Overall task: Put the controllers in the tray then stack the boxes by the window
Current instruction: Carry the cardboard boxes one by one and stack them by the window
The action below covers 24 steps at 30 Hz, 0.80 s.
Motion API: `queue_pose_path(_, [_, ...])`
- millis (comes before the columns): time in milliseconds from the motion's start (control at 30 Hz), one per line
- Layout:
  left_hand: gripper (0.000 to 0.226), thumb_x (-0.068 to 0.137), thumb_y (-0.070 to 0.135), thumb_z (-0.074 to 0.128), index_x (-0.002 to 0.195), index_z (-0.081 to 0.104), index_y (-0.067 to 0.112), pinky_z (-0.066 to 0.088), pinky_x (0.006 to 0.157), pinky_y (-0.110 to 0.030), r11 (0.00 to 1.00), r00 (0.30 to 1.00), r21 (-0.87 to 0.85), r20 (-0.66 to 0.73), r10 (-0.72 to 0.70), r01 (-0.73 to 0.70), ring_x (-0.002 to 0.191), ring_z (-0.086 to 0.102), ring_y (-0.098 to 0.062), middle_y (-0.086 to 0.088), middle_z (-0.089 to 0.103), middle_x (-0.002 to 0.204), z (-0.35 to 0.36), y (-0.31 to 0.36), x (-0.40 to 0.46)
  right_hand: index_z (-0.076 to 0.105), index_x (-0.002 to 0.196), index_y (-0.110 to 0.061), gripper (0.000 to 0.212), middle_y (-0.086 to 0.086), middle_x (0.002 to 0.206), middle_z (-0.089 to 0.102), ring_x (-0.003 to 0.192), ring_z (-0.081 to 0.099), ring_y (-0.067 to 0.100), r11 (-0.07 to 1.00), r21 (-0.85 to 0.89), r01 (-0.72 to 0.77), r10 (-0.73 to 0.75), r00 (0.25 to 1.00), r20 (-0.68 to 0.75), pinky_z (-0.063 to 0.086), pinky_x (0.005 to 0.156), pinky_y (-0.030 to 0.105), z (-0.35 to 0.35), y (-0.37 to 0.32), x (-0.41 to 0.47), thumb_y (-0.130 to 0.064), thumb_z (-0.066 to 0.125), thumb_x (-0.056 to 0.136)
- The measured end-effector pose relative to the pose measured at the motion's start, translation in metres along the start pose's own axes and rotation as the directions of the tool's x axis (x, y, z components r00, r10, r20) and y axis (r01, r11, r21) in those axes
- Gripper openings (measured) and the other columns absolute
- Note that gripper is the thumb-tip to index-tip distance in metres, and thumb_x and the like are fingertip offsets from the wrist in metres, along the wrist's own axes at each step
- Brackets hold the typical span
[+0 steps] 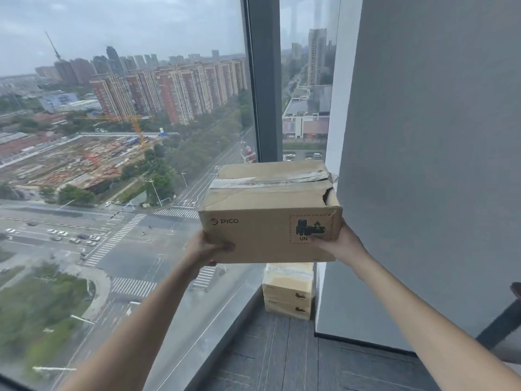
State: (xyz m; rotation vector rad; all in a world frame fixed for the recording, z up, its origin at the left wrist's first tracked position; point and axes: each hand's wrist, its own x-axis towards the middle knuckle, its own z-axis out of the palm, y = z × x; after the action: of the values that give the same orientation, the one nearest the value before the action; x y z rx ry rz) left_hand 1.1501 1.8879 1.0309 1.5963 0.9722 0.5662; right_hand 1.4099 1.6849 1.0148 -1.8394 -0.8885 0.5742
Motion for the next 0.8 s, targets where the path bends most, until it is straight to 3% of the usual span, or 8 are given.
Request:
queue_pose_path(133, [0.046, 0.050, 0.020, 0.083, 0.090, 0.061, 0.024, 0.053, 0.065, -0.038, 0.998, 0.997, 0.003, 0.024, -0.069, 0.069, 0.084, 0.065, -0.022, 0.002, 0.069, 0.092, 0.001, -0.023, 0.099, 0.047, 0.128, -0.043, 0.074, -0.021, 0.114, 0.068, 0.111, 0.063, 0.010, 0.998, -0.029, -0.060, 0.060, 0.998, 0.015, 0.052, 0.097, 0.037, 0.019, 0.020, 0.081, -0.044, 0.086, 0.065])
queue_pose_path(433, [0.050, 0.067, 0.008, 0.086, 0.107, 0.058, 0.018, 0.052, 0.060, -0.038, 0.993, 0.977, 0.034, 0.177, -0.118, 0.114, 0.087, 0.067, -0.027, -0.006, 0.070, 0.103, 0.015, -0.096, 0.330, 0.046, 0.126, -0.044, 0.083, -0.018, 0.113, 0.069, 0.112, 0.063, 0.009, 0.968, 0.020, -0.249, 0.249, 0.967, -0.057, 0.051, 0.101, 0.043, 0.081, 0.088, 0.251, -0.040, 0.088, 0.054])
queue_pose_path(600, [0.057, 0.068, 0.008, 0.086, 0.115, 0.057, 0.015, 0.051, 0.058, -0.026, 0.987, 0.959, 0.049, 0.230, -0.162, 0.155, 0.090, 0.067, -0.022, 0.001, 0.070, 0.100, 0.039, -0.153, 0.423, 0.046, 0.128, -0.034, 0.069, -0.015, 0.113, 0.067, 0.112, 0.061, 0.010, 0.927, 0.024, -0.374, 0.374, 0.924, -0.075, 0.048, 0.090, 0.027, 0.108, 0.139, 0.317, -0.017, 0.084, 0.073])
queue_pose_path(800, [0.065, 0.070, -0.003, 0.084, 0.121, 0.051, 0.019, 0.052, 0.057, -0.018, 0.978, 0.931, 0.027, 0.302, -0.206, 0.207, 0.089, 0.064, -0.008, 0.002, 0.068, 0.105, 0.085, -0.234, 0.494, 0.053, 0.122, -0.028, 0.057, -0.010, 0.112, 0.069, 0.108, 0.063, 0.010, 0.864, 0.051, -0.501, 0.504, 0.862, -0.060, 0.047, 0.081, 0.020, 0.133, 0.240, 0.368, -0.012, 0.083, 0.077])
